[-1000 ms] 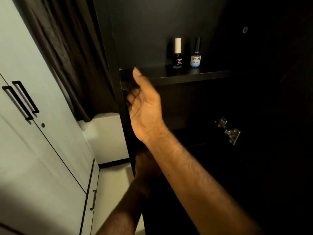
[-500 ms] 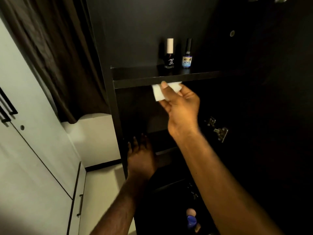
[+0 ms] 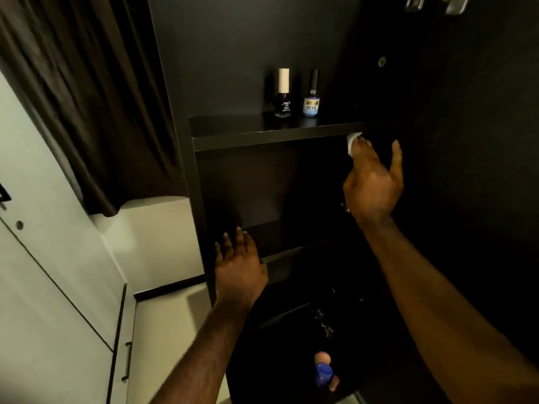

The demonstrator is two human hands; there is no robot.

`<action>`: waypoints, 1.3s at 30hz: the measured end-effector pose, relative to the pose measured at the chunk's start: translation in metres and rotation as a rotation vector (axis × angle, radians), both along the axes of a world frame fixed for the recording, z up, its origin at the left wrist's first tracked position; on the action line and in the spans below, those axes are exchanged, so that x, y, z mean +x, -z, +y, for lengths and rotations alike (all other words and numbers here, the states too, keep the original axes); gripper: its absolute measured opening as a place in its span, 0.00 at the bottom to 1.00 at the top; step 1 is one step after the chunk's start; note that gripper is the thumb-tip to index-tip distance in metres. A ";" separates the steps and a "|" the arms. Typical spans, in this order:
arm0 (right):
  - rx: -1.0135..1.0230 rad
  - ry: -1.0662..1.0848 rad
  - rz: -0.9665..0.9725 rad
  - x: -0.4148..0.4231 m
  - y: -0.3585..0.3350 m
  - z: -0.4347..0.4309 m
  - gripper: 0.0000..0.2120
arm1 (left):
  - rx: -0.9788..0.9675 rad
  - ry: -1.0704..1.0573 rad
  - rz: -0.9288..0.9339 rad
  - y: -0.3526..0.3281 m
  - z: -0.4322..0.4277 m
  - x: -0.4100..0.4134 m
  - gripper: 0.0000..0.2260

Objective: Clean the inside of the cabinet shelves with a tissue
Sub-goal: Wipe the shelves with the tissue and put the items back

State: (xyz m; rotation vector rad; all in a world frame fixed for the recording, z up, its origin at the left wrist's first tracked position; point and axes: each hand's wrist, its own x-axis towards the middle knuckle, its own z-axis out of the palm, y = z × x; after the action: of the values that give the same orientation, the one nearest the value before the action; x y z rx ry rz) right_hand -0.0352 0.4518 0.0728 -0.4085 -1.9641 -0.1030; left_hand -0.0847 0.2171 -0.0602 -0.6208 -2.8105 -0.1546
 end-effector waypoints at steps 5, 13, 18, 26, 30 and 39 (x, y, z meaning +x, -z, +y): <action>0.274 0.177 -0.402 -0.001 0.006 0.033 0.19 | -0.014 0.006 0.003 0.001 -0.002 0.001 0.34; 0.522 0.379 -1.020 -0.008 0.021 0.018 0.18 | -0.048 0.008 0.006 0.002 -0.002 0.001 0.34; 0.381 0.246 -1.018 -0.014 0.028 0.009 0.15 | -0.053 0.004 -0.001 -0.002 -0.003 0.001 0.34; -0.149 -0.041 -0.668 -0.001 0.031 -0.002 0.18 | -0.052 0.002 0.012 0.001 -0.001 0.000 0.33; -0.558 -0.232 -0.300 0.009 0.049 -0.009 0.16 | -0.033 0.007 0.015 0.002 0.000 -0.001 0.33; -1.739 -0.684 0.052 0.078 0.147 -0.072 0.13 | 0.138 0.144 0.199 0.021 -0.007 0.015 0.25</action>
State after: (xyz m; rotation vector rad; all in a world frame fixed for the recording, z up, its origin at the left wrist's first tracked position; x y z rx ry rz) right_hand 0.0423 0.3797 -0.0740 -0.7230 -1.5500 2.0823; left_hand -0.0695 0.2098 -0.0814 -0.7609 -2.5398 -0.2942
